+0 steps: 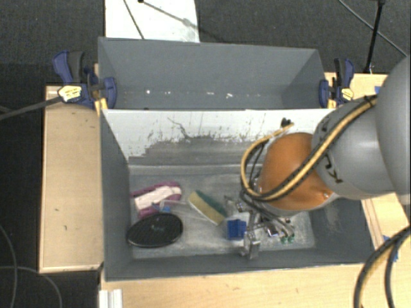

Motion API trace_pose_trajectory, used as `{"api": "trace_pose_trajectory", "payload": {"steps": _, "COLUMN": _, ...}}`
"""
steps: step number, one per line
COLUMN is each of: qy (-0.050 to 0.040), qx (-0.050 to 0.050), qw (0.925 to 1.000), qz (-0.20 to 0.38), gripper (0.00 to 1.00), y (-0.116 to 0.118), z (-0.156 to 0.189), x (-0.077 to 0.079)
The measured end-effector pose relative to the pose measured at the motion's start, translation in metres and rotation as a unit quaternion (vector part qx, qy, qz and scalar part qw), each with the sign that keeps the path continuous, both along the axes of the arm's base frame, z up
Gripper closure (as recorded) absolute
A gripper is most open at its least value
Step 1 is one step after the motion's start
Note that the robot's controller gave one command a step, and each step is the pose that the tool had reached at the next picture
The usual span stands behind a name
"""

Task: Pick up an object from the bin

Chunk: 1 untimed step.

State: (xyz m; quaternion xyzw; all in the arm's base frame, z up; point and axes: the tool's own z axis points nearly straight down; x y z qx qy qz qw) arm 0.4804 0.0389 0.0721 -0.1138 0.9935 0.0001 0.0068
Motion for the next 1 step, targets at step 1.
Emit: {"api": "trace_pose_trajectory", "payload": {"steps": 1, "qy": 0.0042, "qx": -0.001, "qw": 1.0000, "qz": 0.002, "gripper": 1.00, "y": -0.0014, "z": -0.0015, "x": -0.0027}}
